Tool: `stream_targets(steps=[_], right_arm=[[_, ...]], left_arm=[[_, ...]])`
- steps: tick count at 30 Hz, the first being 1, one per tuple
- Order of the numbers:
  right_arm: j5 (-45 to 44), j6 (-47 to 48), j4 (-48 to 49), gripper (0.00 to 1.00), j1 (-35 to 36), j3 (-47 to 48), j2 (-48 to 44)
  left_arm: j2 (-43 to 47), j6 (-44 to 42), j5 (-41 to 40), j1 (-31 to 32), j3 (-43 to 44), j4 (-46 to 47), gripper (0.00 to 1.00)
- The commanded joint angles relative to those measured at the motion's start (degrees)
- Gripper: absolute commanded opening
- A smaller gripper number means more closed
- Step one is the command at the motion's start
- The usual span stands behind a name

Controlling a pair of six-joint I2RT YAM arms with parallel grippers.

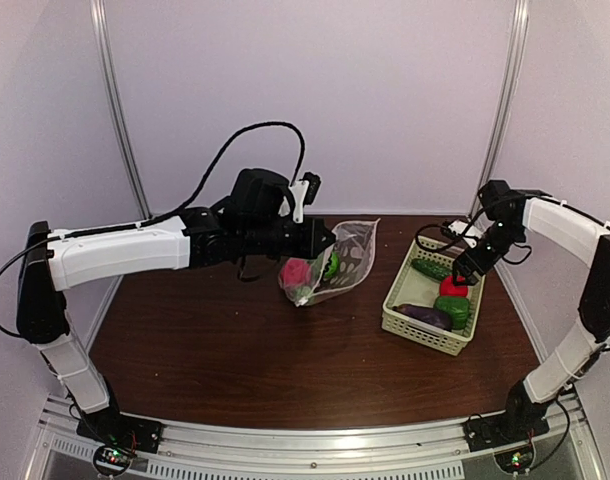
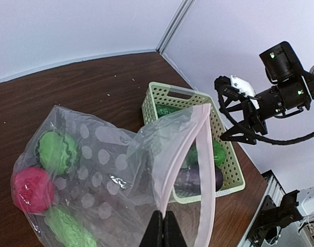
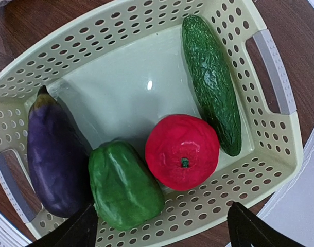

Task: Place the food in the zip-top bag and seal the zipper
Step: Pick up the fake fruit from the bin.

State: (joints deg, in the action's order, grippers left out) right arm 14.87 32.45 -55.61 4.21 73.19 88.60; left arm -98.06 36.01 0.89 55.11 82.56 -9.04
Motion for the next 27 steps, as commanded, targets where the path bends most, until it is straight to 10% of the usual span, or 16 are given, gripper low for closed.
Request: stream_targets(steps=[1,27], right_arm=[[-3.5,-1.0,1.1,0.89,0.6,-1.3,1.6],[-5.8,-9.7,9.7,0.81,1.2,-1.7,13.1]], left_arm=[[0.4,1.0,0.6,-0.3,-0.5,2.0,0.0],[1.5,0.7,0.0,-0.3,-0.7,0.8,0.0]])
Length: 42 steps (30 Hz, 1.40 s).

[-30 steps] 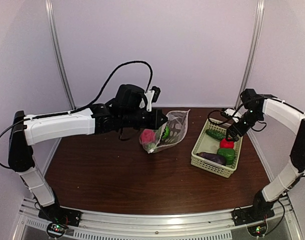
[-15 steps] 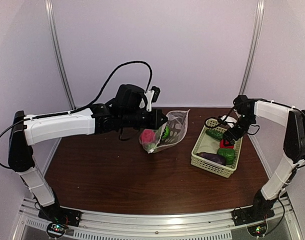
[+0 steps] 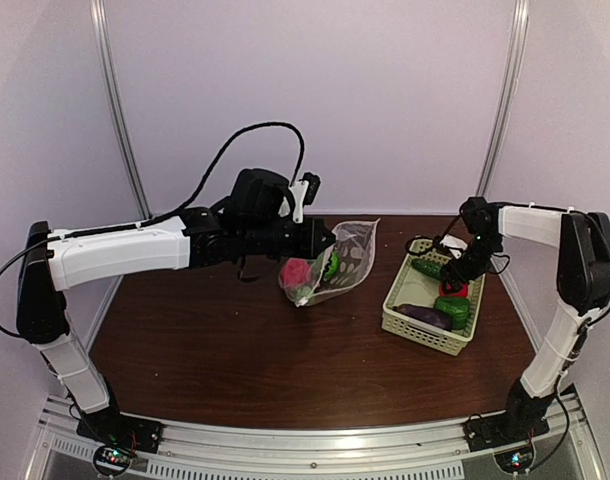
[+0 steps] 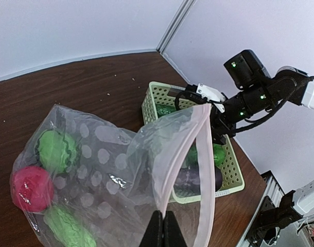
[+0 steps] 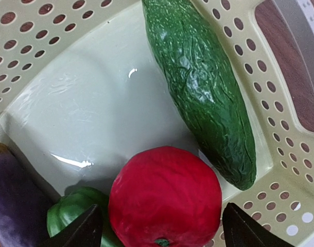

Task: Place the food in the zip-top bag and seal the zipper
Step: Pick up the fake fruit from the bin, then place the fake fruit in the zipper food storage bag.

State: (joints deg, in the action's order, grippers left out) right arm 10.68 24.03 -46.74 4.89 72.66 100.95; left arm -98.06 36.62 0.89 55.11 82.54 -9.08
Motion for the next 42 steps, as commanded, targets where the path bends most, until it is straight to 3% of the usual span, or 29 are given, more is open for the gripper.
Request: stream_targets(steps=[1,8,15,18,24,28,36,42], right_arm=[[-1.7,-1.4,0.9,0.81,0.5,-1.2,1.0],[-1.0,-2.2,0.4,0.62,0.5,-0.8,0.0],[0.3,-3.0,-1.1,0.55,1.5,2.0,-9.8],[8.0,-1.9,-1.6,0.52,2.9,2.3,-14.8],[27.2,-1.6,-1.7,0.51,10.2,3.8,-23.0],[34.8,-1.8,-1.9,0.54,16.6,7.1,-25.9],[38.9,-1.9,-3.1,0.57,24.4,15.4,-21.1],[35.7,-2.5,-2.0,0.56,26.3,17.4,-16.3]], left_arm=[[1.5,0.0,0.0,-0.3,-0.7,0.9,0.0],[1.3,-0.2,0.0,-0.3,-0.5,0.8,0.0],[1.2,-0.1,0.0,-0.4,-0.5,0.9,0.0],[1.1,0.0,0.0,-0.4,-0.5,1.6,0.0],[0.0,0.1,-1.7,-0.5,0.9,1.7,0.0],[-0.8,0.4,-0.9,-0.5,2.3,2.1,0.0],[-2.1,1.0,1.9,-0.5,4.5,2.2,0.0],[-1.3,1.7,3.3,-0.5,5.8,1.9,0.0]])
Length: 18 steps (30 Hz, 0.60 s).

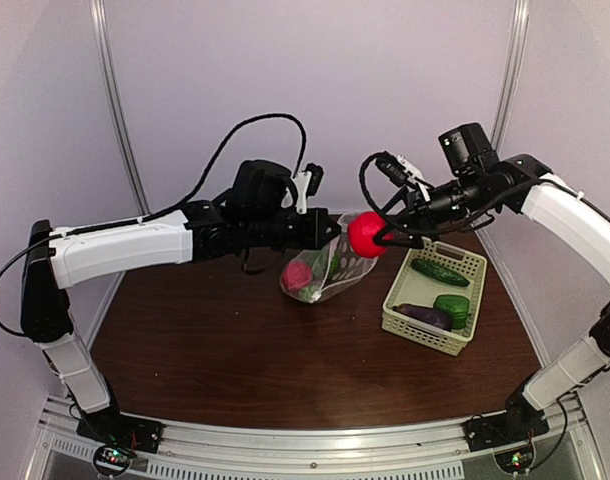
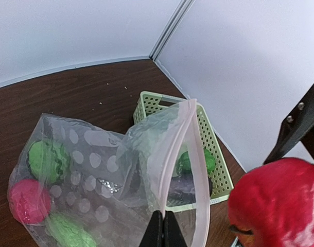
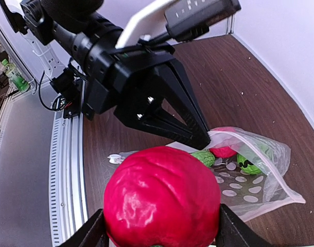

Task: Place the food in the zip-top bag and seal the zipper
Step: Place the fake fruit in the zipper food storage bag.

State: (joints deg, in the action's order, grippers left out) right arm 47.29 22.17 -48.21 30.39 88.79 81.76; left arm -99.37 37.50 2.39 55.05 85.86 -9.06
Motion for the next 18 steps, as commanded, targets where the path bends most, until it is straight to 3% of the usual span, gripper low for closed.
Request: stream_targets(steps=[1,3,6,10,13,15,17,18], right_arm=[[-1.5,-0.9,0.2,0.57,0.8,1.0,3.3],[-3.9,-1.9,1.7,0.62,1.1,1.0,3.8],[-9.1,-2.4,2.6,0.79,1.1,1.6,3.6],[-10.5,-1.3,2.2,0.88,0.8,4.1,2.0],[-7.6,-2.3,0.0,0.91,-0.4,9.6,2.3],[-1.0,-2.6,-1.6,0.91,-3.9,11.5,2.4],[4.0,-3.7,-1.5,0.9,-9.9,10.0,2.1],[5.7,-3.8,-1.5,0.9,-13.3,9.0,2.1]], left_arm=[[0.2,0.9,2.1,-0.4,2.7,1.9,0.0],[0.4,0.9,2.4,-0.4,3.5,1.7,0.0],[0.5,0.7,1.8,-0.4,5.2,-0.5,0.0],[0.3,0.0,1.4,-0.6,7.4,-4.2,0.0],[0.7,0.8,1.9,-1.6,7.3,-7.7,0.0],[2.5,2.3,1.6,-1.9,8.4,-12.1,0.0],[6.2,-3.2,0.3,-0.7,6.0,-7.3,0.0],[6.9,-6.5,-6.2,-0.4,3.0,-4.3,0.0]])
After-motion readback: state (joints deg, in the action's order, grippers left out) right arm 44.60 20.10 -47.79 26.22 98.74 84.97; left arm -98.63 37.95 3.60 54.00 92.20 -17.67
